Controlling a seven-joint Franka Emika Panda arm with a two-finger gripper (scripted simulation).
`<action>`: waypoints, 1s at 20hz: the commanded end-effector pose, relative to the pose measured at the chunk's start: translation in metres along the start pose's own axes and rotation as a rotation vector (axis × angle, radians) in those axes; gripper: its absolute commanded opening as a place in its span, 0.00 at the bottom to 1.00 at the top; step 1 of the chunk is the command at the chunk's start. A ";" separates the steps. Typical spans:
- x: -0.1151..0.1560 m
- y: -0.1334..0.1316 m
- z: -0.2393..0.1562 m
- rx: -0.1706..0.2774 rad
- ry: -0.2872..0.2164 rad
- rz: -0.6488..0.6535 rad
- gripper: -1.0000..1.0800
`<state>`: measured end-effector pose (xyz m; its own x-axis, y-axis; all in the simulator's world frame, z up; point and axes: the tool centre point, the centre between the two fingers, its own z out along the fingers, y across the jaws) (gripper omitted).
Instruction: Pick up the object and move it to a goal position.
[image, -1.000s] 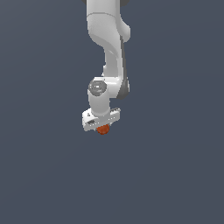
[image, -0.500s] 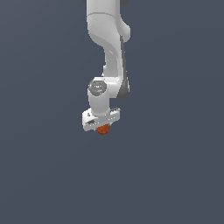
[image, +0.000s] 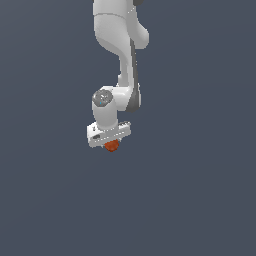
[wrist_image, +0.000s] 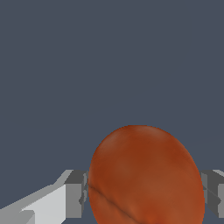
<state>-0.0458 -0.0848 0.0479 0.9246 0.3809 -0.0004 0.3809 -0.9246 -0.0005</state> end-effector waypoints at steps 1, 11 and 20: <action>-0.013 0.015 -0.001 -0.001 0.001 0.002 0.00; -0.080 0.090 -0.003 -0.001 0.001 0.002 0.00; -0.106 0.122 -0.004 -0.001 0.001 0.001 0.00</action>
<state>-0.0972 -0.2345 0.0504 0.9259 0.3777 -0.0015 0.3777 -0.9259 -0.0011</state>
